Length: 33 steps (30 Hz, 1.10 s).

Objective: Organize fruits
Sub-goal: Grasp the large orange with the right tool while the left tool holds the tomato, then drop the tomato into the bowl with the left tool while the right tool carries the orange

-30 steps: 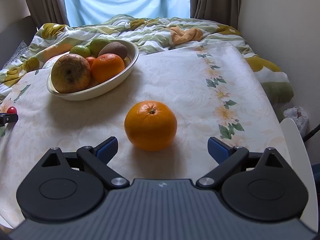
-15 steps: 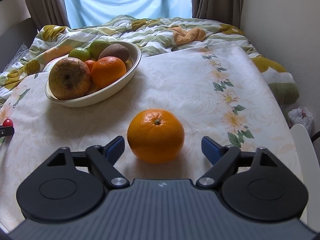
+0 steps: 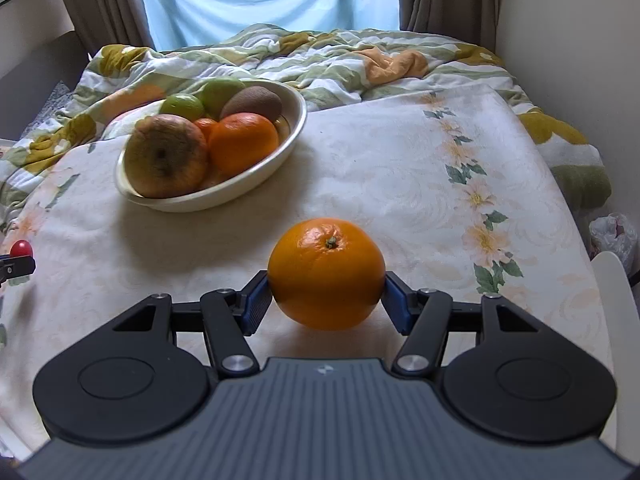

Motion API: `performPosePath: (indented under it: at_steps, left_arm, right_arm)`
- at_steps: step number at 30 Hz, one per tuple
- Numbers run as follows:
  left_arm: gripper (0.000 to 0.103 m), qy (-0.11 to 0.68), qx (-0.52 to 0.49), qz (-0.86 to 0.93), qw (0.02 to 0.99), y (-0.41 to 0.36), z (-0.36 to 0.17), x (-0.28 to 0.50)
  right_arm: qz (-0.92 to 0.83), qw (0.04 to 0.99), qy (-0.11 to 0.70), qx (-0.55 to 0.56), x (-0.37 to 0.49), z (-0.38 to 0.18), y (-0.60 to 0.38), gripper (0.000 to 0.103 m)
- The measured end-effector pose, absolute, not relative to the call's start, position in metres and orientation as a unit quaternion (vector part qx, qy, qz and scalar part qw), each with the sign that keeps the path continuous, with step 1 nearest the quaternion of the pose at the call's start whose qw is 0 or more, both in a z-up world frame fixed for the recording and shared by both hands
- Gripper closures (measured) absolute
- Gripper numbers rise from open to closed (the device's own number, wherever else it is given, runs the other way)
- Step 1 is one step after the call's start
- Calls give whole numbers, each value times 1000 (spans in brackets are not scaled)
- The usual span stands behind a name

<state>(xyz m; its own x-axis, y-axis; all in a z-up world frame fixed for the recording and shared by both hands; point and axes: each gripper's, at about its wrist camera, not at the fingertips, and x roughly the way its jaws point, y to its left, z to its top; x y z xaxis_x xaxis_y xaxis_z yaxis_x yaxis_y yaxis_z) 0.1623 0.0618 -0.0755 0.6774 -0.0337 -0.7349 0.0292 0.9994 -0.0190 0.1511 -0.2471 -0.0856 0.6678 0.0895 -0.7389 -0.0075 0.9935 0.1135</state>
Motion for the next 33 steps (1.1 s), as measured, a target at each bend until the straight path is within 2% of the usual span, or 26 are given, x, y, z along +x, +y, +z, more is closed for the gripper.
performPosePath:
  at_steps: [16,26,33]
  left_arm:
    - [70,376,-15,-40,925,31,-4,144]
    - [70,360,-12,-77,930,8,17,193]
    - [70,372,-7,-97,923,-1,8,244]
  right_arm:
    - [65,918,387,52,138,-8,-243,28]
    - [76,927,367,26,160,25,-241,28]
    - [81,928,364,25,195,33,-236,28]
